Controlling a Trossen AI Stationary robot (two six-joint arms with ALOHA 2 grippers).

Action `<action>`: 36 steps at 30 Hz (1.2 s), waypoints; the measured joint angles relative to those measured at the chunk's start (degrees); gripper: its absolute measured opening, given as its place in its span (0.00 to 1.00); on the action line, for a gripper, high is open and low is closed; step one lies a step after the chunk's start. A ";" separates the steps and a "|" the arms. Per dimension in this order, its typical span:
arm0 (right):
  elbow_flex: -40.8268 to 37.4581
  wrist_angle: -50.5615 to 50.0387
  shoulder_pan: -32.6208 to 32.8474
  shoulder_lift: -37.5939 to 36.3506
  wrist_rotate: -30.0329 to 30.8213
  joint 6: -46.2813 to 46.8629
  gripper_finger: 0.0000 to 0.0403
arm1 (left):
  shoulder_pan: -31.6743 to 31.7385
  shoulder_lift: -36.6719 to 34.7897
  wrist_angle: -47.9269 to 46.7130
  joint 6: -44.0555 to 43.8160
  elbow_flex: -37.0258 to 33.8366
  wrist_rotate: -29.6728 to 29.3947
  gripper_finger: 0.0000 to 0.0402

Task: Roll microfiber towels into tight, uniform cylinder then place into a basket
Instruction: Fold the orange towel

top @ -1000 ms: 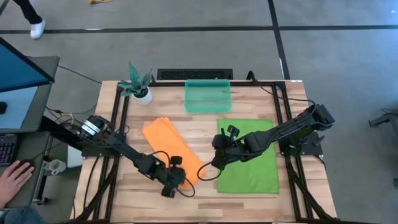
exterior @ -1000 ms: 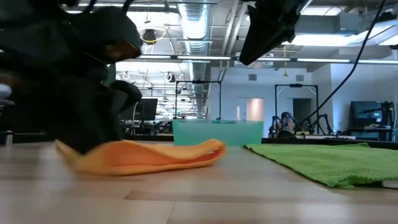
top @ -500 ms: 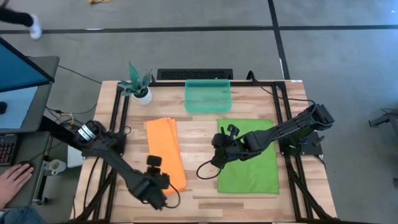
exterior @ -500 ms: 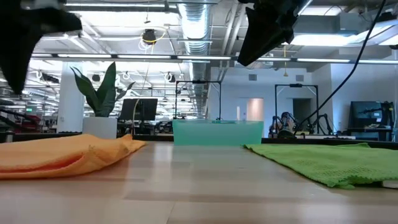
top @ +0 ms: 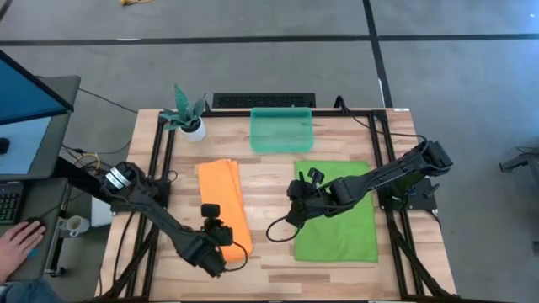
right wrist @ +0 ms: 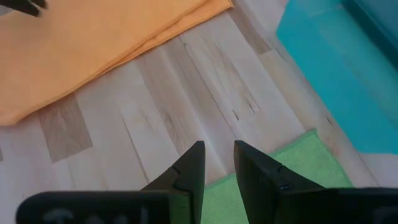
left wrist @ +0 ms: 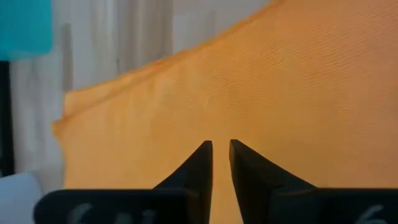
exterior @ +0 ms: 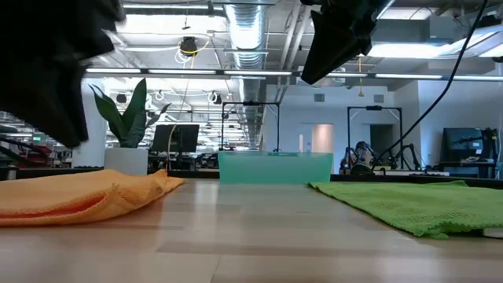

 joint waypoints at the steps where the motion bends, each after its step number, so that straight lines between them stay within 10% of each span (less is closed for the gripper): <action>1: 0.00 0.00 0.01 0.00 0.00 0.00 0.27 | 0.50 -0.46 1.11 1.04 -0.82 -0.47 0.09; 10: 0.00 -0.02 -0.03 0.00 0.00 0.02 0.27 | 7.10 -14.71 6.70 5.14 -10.61 -5.67 0.01; 17: 0.00 0.04 -0.04 0.00 -0.02 0.03 0.27 | 13.58 -26.46 31.89 10.94 -23.37 -0.41 0.00; 36: -0.02 0.17 -0.05 0.00 -0.02 0.07 0.27 | 20.13 -10.98 49.67 9.25 -28.80 7.67 0.00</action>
